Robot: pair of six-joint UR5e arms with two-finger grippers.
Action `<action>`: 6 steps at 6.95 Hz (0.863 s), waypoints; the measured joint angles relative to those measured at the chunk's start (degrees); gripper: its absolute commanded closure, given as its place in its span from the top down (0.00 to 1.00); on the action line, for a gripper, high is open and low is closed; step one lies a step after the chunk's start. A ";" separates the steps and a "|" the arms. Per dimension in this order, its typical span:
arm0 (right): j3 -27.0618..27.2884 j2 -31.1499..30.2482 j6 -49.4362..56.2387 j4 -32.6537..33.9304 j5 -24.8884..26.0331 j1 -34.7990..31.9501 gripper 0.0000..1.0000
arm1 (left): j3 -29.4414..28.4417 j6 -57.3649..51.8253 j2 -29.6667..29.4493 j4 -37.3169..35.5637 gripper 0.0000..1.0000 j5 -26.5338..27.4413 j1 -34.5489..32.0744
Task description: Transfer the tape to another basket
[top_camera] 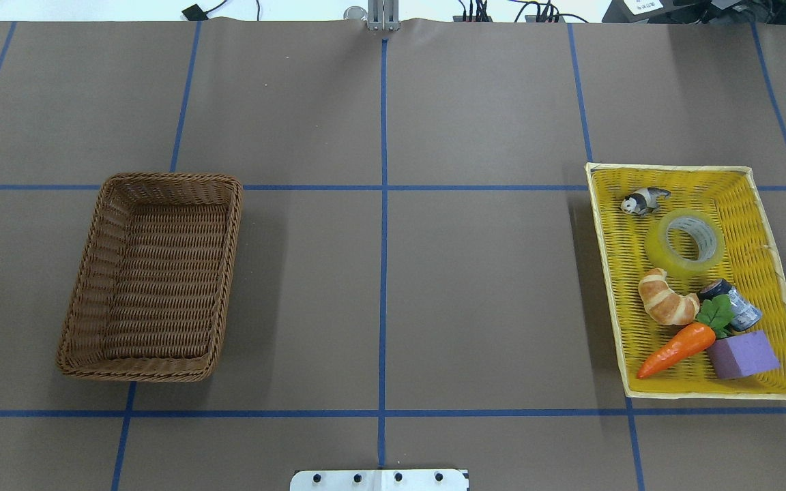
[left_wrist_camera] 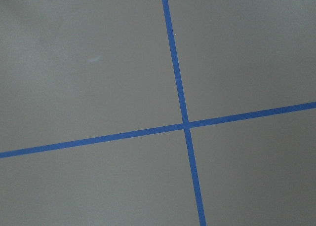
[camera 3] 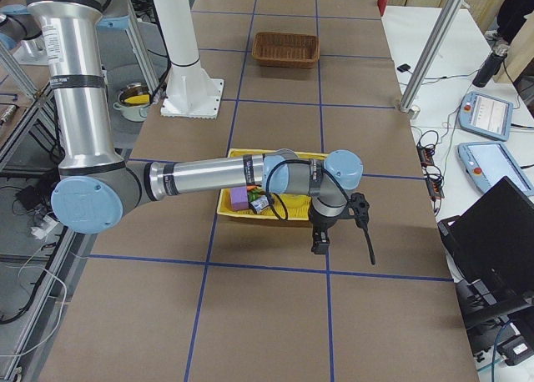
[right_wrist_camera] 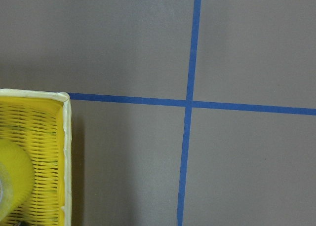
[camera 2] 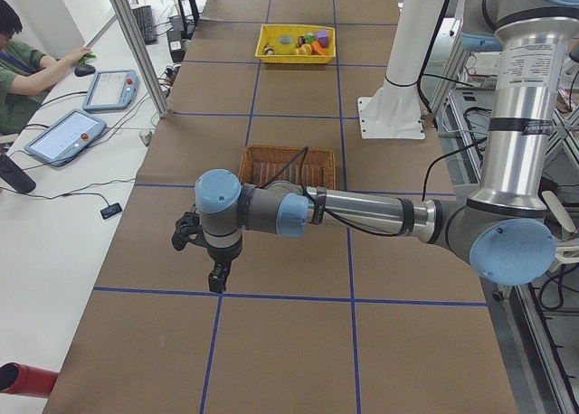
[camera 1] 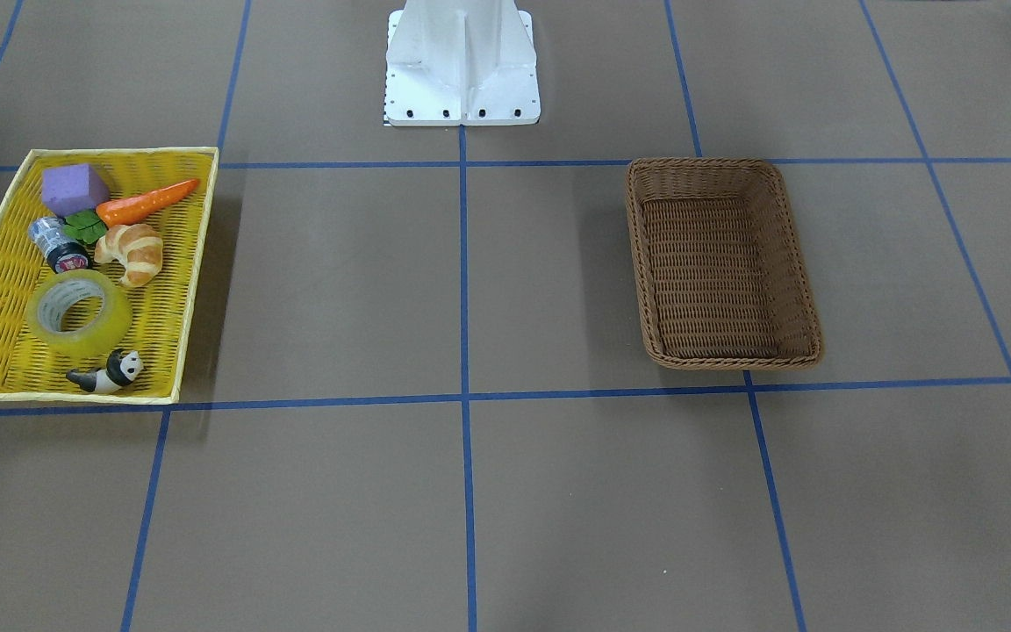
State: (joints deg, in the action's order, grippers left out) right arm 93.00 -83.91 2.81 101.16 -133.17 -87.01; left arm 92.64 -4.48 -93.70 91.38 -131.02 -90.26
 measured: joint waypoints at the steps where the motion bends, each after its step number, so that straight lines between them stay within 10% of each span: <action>1: 0.04 -0.06 -0.01 0.00 0.01 0.00 1.00 | 0.09 0.00 0.08 0.02 0.99 -0.04 0.00; 6: -0.16 -0.19 -0.08 0.00 0.01 0.00 1.00 | 0.76 0.00 1.01 0.49 0.99 -0.36 0.02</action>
State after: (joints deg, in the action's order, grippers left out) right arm 92.84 -84.10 2.72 101.16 -133.15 -87.01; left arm 93.40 -4.48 -92.69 91.87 -131.38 -90.25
